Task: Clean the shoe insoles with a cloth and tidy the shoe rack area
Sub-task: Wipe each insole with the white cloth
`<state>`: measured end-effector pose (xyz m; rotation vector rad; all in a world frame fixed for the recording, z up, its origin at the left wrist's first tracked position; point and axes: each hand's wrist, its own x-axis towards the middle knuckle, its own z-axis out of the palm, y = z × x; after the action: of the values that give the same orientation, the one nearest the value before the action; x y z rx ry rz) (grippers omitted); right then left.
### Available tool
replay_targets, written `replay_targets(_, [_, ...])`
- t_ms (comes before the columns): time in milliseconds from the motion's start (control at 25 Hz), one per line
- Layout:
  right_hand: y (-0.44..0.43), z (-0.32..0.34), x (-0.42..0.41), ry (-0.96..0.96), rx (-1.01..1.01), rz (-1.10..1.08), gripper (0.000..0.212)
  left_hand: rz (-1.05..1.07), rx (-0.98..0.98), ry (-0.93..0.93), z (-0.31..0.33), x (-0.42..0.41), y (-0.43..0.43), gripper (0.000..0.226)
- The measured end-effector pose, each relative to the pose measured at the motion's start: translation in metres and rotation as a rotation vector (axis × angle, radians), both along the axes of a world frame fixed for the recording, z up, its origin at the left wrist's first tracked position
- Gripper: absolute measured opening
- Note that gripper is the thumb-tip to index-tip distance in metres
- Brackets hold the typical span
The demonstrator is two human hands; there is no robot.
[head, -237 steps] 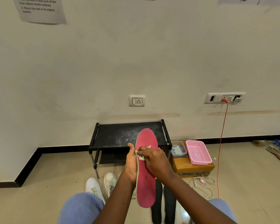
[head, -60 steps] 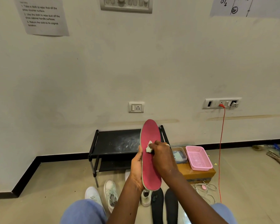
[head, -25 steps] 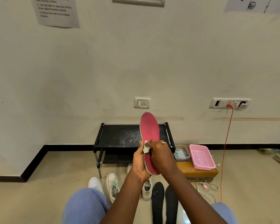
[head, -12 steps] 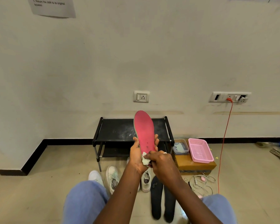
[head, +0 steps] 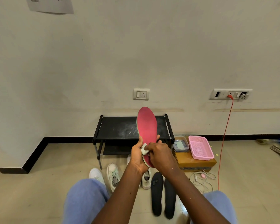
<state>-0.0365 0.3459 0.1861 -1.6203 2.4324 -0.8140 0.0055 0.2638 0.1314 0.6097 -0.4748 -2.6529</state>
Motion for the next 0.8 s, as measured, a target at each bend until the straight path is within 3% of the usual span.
replay_targets(400, [0.022, -0.013, 0.005, -0.063, 0.008, 0.03, 0.026, 0.114, 0.061, -0.01, -0.006, 0.001, -0.002, 0.05])
replay_targets(560, [0.01, -0.014, -0.004, -0.009, -0.041, -0.033, 0.023, 0.071, 0.027, -0.005, -0.012, -0.001, -0.003, 0.075])
replay_targets(800, [-0.012, 0.0, -0.03, 0.019, -0.158, -0.086, 0.018, 0.058, -0.032, 0.02, -0.001, -0.003, 0.009, 0.055])
